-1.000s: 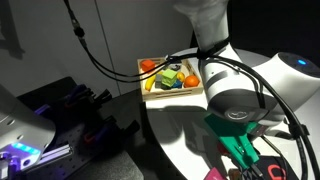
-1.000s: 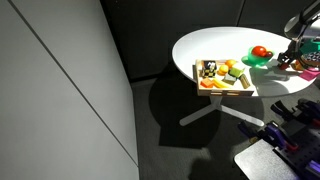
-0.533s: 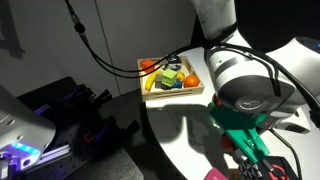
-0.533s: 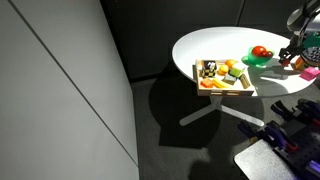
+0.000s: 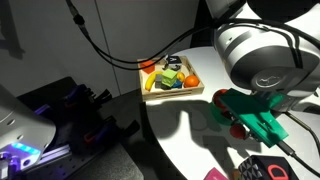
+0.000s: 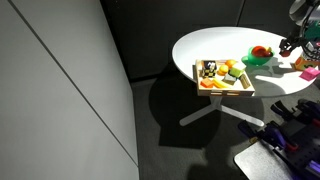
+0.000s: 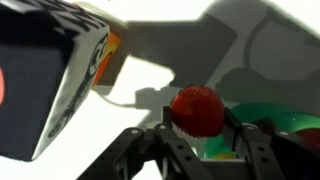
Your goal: Put the strawberry in the bowl
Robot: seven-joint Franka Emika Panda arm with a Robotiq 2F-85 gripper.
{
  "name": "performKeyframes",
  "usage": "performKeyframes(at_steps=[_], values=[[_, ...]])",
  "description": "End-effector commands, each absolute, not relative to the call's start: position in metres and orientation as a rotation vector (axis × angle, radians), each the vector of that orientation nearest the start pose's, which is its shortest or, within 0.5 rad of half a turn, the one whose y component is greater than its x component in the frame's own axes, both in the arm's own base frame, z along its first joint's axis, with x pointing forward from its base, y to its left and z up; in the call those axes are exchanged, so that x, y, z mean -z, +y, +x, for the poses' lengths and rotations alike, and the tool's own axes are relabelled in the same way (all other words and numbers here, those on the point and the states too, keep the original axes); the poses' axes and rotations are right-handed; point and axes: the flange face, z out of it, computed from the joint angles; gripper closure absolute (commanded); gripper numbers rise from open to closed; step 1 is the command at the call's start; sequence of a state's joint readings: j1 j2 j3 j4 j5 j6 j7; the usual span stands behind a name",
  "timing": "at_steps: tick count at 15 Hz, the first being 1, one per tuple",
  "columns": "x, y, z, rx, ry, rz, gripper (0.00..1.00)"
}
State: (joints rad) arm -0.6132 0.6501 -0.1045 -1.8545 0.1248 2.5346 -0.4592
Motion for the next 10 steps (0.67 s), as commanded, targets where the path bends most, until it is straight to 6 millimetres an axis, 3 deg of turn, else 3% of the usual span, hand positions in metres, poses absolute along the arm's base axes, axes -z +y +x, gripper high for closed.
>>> performKeyframes(at_steps=[1,10], values=[[-0.197,-0.418,0.501,0.072,0.560,-3.107,0.74],[-0.226,-0.400,0.549,0.185,0.648,-3.101,0.74]])
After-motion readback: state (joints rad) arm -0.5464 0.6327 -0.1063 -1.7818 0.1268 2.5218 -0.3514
